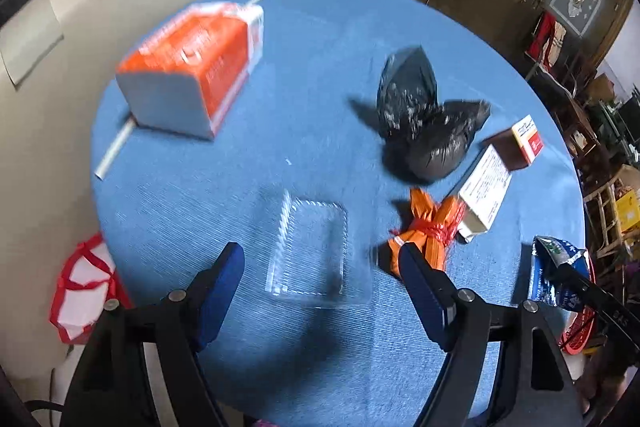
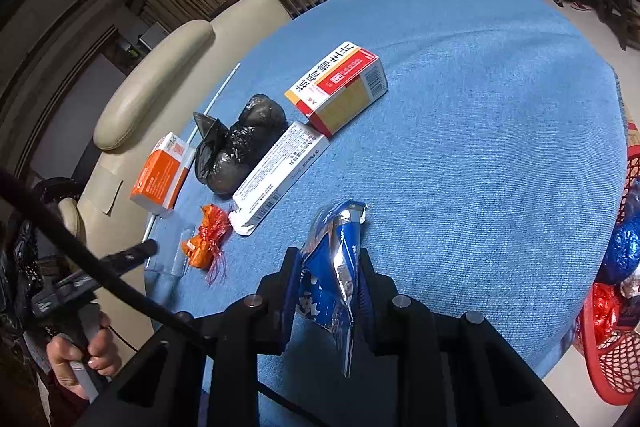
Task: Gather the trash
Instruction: 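Lift the clear plastic tray with the left tool while the right tool holds the blue wrapper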
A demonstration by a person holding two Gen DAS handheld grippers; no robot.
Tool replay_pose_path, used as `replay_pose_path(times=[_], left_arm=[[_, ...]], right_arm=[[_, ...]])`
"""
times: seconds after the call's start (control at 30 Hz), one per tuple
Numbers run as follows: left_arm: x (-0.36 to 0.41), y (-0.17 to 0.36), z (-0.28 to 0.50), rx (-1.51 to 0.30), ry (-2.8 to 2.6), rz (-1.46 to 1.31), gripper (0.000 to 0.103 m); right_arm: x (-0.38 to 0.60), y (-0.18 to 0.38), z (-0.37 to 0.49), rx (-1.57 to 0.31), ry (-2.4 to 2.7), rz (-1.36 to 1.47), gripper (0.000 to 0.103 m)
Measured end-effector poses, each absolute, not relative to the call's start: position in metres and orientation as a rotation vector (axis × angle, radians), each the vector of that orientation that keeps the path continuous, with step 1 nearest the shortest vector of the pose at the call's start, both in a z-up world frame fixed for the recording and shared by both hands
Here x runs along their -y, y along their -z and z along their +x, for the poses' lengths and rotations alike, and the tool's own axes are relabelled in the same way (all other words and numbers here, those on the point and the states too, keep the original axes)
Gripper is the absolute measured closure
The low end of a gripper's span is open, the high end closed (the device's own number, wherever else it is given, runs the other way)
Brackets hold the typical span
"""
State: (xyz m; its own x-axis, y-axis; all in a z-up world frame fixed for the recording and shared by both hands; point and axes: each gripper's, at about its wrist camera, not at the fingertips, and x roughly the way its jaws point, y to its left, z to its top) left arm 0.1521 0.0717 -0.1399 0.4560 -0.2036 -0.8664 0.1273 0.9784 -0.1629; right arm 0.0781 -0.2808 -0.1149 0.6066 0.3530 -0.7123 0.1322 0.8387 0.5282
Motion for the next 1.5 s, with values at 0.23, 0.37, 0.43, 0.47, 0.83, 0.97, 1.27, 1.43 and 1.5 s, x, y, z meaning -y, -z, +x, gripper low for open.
replay_pose_path(times=[0.23,0.37,0.43,0.47,0.83,0.97,1.27,1.43,1.5], left_arm=[[-0.075,0.151,0.155,-1.076,0.204,-0.125,0.046],[-0.072,0.138,0.145,-1.027,0.199,-0.103,0.047],[-0.066,0.127,0.139,-0.999,0.2,-0.081,0.047],[-0.061,0.119,0.135,-0.98,0.195,-0.063,0.047],[-0.012,0.056,0.096,-0.808,0.212,0.093,0.047],[0.006,0.047,0.085,-0.78,0.23,0.135,0.047],[0.037,0.031,0.061,-0.734,0.27,0.196,0.047],[0.05,0.028,0.054,-0.725,0.281,0.22,0.047],[0.054,0.028,0.051,-0.72,0.285,0.228,0.047]], right_arm=[[0.284,0.113,0.076,-0.91,-0.125,0.57,0.074],[0.285,0.112,0.074,-0.905,-0.125,0.576,0.074],[0.285,0.109,0.072,-0.896,-0.122,0.568,0.074],[0.286,0.108,0.071,-0.892,-0.122,0.566,0.074],[0.296,0.083,0.046,-0.815,-0.121,0.564,0.074],[0.299,0.074,0.036,-0.79,-0.122,0.559,0.074],[0.31,0.058,0.01,-0.734,-0.115,0.564,0.074],[0.318,0.055,-0.002,-0.717,-0.106,0.573,0.074],[0.323,0.054,-0.008,-0.709,-0.099,0.581,0.074]])
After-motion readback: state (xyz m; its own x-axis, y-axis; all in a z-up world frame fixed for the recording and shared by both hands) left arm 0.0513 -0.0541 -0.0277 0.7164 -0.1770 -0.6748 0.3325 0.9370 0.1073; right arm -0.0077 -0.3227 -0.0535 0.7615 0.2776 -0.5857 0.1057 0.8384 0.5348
